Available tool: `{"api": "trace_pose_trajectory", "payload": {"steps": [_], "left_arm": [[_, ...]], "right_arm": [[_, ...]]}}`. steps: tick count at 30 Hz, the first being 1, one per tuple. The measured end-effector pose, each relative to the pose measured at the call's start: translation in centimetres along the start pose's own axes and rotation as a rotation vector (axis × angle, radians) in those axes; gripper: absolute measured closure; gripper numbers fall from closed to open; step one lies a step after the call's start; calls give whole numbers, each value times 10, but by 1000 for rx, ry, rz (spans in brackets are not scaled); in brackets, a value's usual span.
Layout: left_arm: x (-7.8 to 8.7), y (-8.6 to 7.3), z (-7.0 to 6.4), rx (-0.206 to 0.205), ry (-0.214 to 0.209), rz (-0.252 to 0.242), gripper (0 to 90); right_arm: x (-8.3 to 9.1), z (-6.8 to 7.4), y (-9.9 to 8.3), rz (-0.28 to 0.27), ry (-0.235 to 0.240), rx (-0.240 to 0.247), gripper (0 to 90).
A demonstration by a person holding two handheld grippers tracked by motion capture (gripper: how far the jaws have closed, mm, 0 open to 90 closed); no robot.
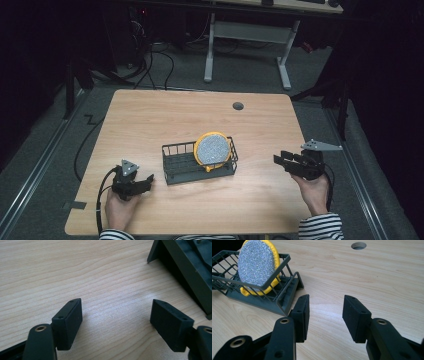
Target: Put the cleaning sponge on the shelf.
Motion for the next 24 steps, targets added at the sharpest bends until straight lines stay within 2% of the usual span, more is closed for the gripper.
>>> {"api": "trace_pose_trajectory", "payload": {"steps": [9, 20, 24], "left_arm": [[0, 0, 0, 0, 0, 0, 264], [0, 0, 0, 0, 0, 0, 263], [0, 0, 0, 0, 0, 0, 263]], "right_arm": [[-4, -2, -12, 16, 1, -9, 576], [-11, -7, -33, 27, 3, -68, 591], [-13, -8, -38, 12, -4, -74, 606]]}}
Point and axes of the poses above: each handheld gripper's, and its own axes: x roughly backward along the jaws, y roughly out of its top, z roughly to its left, the point moved 7 cm from there along -x, roughly forward along the jaws, and after that the axes turned 6 degrees about -y, right-handed, at the moved point
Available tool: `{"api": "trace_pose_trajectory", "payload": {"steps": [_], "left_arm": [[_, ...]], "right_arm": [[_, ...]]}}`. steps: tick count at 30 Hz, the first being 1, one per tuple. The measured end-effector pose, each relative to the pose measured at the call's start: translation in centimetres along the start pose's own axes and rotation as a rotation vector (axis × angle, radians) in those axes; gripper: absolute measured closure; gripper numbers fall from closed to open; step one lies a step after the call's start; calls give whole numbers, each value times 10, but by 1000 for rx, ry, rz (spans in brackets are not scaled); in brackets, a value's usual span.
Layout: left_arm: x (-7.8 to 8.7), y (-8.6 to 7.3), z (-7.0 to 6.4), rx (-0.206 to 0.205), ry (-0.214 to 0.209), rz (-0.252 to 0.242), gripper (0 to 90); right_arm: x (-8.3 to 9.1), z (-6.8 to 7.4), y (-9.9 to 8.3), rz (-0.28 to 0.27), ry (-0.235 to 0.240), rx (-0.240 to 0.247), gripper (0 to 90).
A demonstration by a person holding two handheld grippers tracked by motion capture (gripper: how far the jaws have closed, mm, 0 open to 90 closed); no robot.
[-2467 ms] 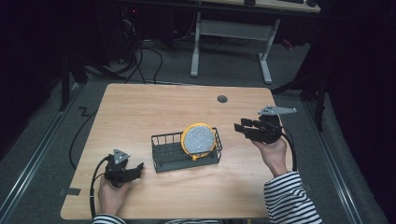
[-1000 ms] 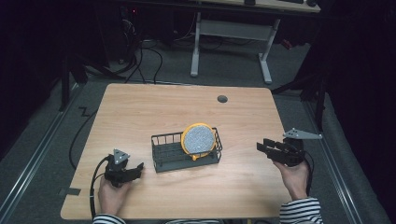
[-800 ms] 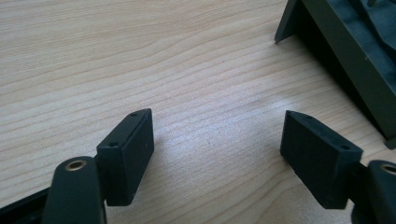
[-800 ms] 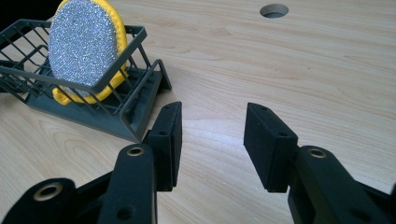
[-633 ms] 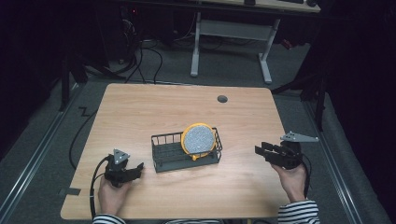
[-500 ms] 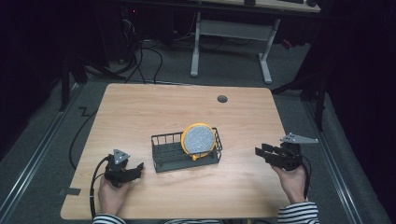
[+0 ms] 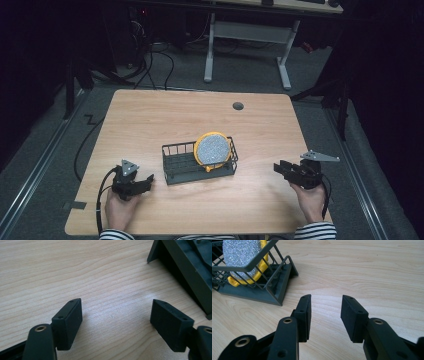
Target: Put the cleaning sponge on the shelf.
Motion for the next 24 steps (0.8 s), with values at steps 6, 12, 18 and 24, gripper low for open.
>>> {"api": "trace_pose_trajectory", "payload": {"steps": [6, 12, 18, 24], "left_arm": [[0, 0, 0, 0, 0, 0, 263], [0, 0, 0, 0, 0, 0, 263], [0, 0, 0, 0, 0, 0, 263], [0, 0, 0, 0, 0, 0, 263]], "right_arm": [[-7, 2, -6, 10, 0, -1, 607], [-16, 7, -10, 20, 2, 4, 607], [-24, 13, -13, 32, 8, 13, 604], [-34, 17, -17, 45, -10, 33, 604]]}}
Point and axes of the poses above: each handheld gripper's, and its own axes: x roughly backward along the jaws, y roughly out of its top, z roughly to its left, the point moved 7 cm from there along -x, roughly forward along the jaws, and after that the axes turned 6 degrees about -y, right-handed, at the moved point
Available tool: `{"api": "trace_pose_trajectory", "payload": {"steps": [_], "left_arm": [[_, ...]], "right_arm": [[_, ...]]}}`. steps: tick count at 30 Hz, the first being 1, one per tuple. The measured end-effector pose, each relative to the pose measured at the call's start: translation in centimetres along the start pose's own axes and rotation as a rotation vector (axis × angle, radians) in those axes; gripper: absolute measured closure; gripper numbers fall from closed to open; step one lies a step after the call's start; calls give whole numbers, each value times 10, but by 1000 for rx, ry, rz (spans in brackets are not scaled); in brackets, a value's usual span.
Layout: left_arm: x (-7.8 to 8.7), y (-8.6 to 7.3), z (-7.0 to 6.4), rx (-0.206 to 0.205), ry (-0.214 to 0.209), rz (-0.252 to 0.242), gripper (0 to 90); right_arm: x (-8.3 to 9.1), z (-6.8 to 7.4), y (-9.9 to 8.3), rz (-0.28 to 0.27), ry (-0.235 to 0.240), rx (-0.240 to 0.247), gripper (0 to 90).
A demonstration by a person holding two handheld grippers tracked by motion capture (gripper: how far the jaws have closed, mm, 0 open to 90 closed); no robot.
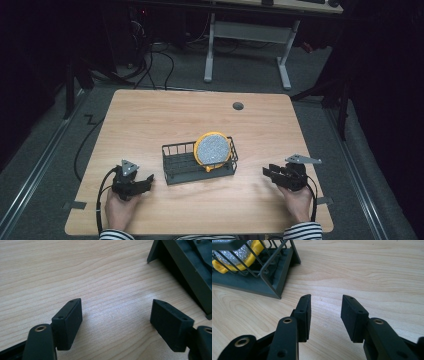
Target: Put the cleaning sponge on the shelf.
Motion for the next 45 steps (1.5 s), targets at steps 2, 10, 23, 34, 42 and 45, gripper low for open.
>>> {"api": "trace_pose_trajectory", "payload": {"steps": [2, 10, 23, 34, 42, 45], "left_arm": [[0, 0, 0, 0, 0, 0, 263], [0, 0, 0, -1, 0, 1, 262], [0, 0, 0, -1, 0, 0, 262], [0, 0, 0, -1, 0, 1, 262], [0, 0, 0, -1, 0, 1, 262], [0, 0, 0, -1, 0, 1, 262]], "right_arm": [[-6, 0, -3, 2, -15, 11, 604], [-15, 2, -9, 14, -25, 10, 601], [-24, 11, -17, 36, -13, 20, 586], [-32, 22, -23, 42, -37, 67, 560], [-33, 25, -25, 18, -53, 103, 515], [-34, 27, -25, 16, -67, 133, 499]]}}
Point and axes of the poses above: each handheld gripper's, and its own axes: x roughly backward along the jaws, y roughly out of its top, z roughly to its left, the point moved 7 cm from there along -x, roughly forward along the jaws, and after that the axes turned 6 degrees about -y, right-handed, at the moved point
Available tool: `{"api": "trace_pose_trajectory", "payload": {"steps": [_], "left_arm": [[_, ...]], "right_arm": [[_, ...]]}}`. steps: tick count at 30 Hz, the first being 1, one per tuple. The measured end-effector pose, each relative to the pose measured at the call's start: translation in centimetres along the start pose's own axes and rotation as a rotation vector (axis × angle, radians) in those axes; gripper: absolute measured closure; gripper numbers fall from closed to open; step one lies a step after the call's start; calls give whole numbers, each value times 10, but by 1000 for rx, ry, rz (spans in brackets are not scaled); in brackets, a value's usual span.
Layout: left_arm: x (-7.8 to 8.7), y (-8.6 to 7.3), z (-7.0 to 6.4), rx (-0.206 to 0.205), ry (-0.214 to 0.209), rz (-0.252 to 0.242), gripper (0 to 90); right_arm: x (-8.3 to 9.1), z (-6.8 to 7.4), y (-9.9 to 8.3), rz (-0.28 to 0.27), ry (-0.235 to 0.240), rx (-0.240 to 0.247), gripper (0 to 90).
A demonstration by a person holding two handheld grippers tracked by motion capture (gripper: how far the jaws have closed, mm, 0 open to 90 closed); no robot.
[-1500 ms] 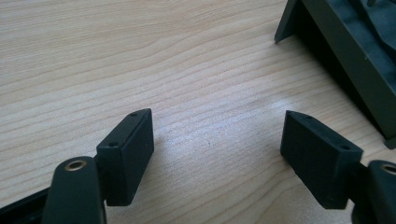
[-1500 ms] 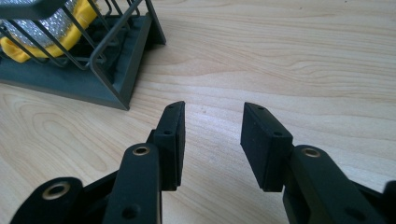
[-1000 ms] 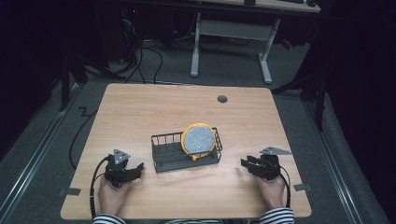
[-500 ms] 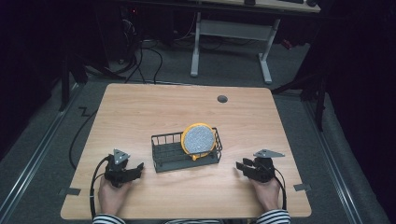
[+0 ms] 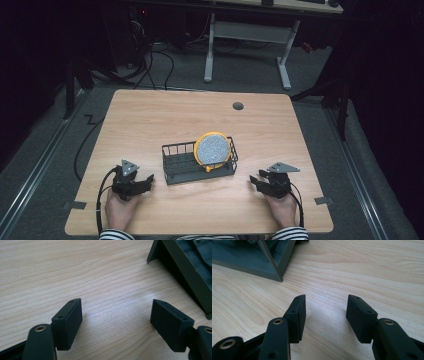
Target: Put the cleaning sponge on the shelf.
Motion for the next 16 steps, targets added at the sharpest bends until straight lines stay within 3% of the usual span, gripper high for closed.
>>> {"api": "trace_pose_trajectory", "payload": {"steps": [4, 5, 7, 16], "left_arm": [[0, 0, 0, 1, 0, 0, 262], [0, 0, 0, 1, 1, 0, 263], [0, 0, 0, 1, 1, 0, 263], [0, 0, 0, 5, 5, 0, 262]], "right_arm": [[-1, 4, -1, 8, -73, 60, 439], [-1, 4, 0, 9, -88, 54, 424], [-3, 6, 0, 16, -79, 44, 382], [-3, 6, 1, 17, -79, 49, 378]]}}
Point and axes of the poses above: each handheld gripper's, and its own axes: x roughly backward along the jaws, y roughly out of its top, z roughly to its left, the point moved 7 cm from there along -x, roughly forward along the jaws, and after that the axes turned 6 degrees about -y, right-handed, at the moved point
